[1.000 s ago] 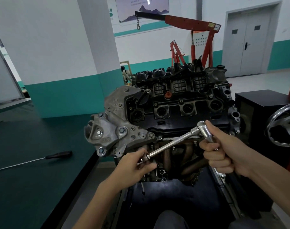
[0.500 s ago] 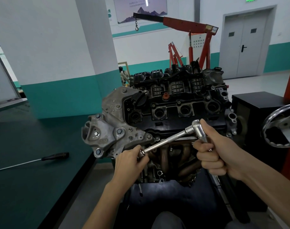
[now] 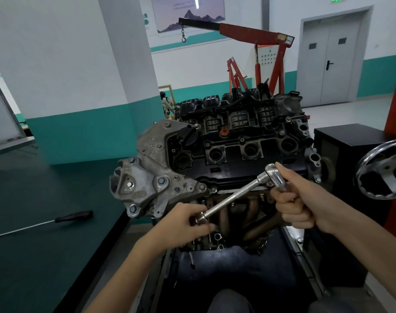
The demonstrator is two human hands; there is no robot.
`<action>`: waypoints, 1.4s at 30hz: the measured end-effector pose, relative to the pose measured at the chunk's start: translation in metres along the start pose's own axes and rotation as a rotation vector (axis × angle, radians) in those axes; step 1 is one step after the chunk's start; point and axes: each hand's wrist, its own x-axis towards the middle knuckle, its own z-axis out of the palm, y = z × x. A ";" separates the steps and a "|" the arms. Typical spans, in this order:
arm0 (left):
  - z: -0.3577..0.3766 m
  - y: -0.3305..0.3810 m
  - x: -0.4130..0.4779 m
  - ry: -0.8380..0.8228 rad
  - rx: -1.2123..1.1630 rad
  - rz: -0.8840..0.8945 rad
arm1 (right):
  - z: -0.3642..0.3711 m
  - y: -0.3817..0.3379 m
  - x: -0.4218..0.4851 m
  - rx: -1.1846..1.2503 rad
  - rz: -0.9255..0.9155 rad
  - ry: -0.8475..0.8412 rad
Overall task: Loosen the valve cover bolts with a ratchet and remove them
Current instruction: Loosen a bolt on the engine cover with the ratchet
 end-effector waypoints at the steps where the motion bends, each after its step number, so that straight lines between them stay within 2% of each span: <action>1: -0.002 0.001 0.001 -0.131 -0.116 -0.044 | 0.000 0.000 0.000 -0.025 -0.009 -0.024; 2: -0.002 0.001 0.004 -0.215 -0.179 -0.101 | 0.001 0.000 0.000 -0.045 -0.017 -0.043; 3: 0.000 0.001 0.007 -0.217 -0.170 -0.151 | 0.003 0.000 0.000 -0.058 -0.022 -0.054; 8: 0.024 -0.003 0.016 0.254 0.162 -0.230 | 0.014 0.007 0.001 0.044 0.000 0.044; 12: 0.029 -0.004 0.013 0.433 0.476 -0.226 | 0.024 0.017 -0.004 0.167 0.022 0.109; 17: 0.041 -0.005 0.007 0.623 0.529 -0.262 | 0.038 0.016 -0.008 0.203 0.051 0.145; 21: 0.034 -0.003 0.006 0.619 0.439 -0.164 | 0.040 0.008 -0.010 0.180 0.010 0.158; 25: -0.007 0.015 0.026 0.670 0.429 0.138 | 0.045 -0.014 -0.007 0.243 -0.134 0.115; 27: -0.021 0.028 0.042 0.681 0.421 0.233 | 0.054 -0.029 -0.001 0.270 -0.209 0.065; 30: -0.038 0.036 0.062 0.713 0.334 0.291 | 0.071 -0.045 0.010 0.097 -0.343 0.086; 33: -0.057 0.026 0.069 0.783 0.191 0.281 | 0.085 -0.056 0.024 -0.096 -0.429 0.137; 37: -0.070 0.009 0.073 0.804 -0.195 0.116 | 0.096 -0.066 0.048 -0.169 -0.435 0.180; 42: -0.073 -0.007 0.084 0.801 -0.272 0.052 | 0.106 -0.071 0.074 -0.251 -0.433 0.244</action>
